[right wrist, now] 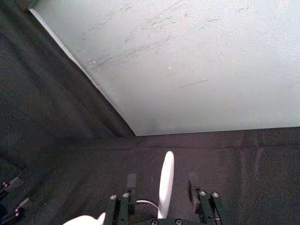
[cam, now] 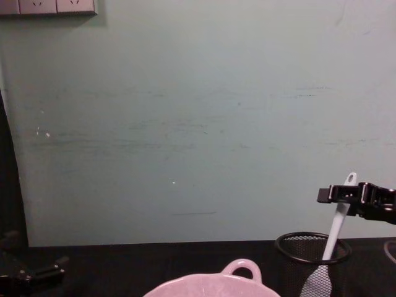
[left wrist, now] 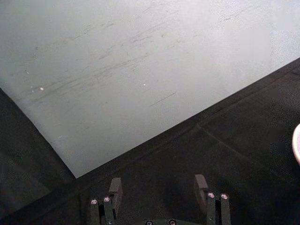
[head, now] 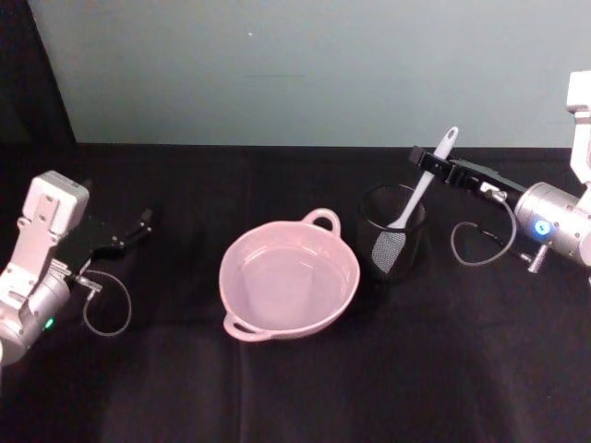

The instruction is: Use the one hand to pick up the spoon and stir the clear water in the bowl.

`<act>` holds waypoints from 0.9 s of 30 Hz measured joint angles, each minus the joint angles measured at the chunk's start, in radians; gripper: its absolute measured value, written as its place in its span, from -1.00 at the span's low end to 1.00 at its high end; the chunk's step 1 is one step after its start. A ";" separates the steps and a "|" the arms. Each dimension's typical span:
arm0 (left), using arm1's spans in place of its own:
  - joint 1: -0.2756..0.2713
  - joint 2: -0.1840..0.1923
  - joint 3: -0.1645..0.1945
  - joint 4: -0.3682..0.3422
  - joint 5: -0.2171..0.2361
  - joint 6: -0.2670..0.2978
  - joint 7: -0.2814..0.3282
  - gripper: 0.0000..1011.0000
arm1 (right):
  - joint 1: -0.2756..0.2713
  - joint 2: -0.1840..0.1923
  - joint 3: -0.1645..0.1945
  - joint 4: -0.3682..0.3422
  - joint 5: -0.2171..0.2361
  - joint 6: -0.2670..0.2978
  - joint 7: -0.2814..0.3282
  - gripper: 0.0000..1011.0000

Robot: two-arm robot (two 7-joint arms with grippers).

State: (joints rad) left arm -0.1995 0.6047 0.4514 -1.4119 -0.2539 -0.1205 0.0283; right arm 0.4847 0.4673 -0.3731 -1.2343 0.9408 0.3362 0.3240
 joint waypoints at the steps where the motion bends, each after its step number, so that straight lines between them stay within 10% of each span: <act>1: 0.000 0.000 0.000 0.000 0.000 0.000 0.000 1.00 | 0.000 0.000 0.000 0.000 0.000 0.000 0.000 0.30; 17: 0.000 0.000 0.000 0.000 0.000 0.000 0.000 1.00 | -0.001 0.001 0.001 -0.001 0.000 0.001 0.002 -0.70; 27: 0.000 0.000 0.000 0.000 0.000 0.000 0.000 1.00 | -0.001 0.001 0.001 -0.001 0.000 0.000 0.002 -0.78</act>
State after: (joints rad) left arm -0.1995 0.6047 0.4514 -1.4120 -0.2539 -0.1205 0.0283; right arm 0.4834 0.4679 -0.3719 -1.2358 0.9407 0.3367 0.3260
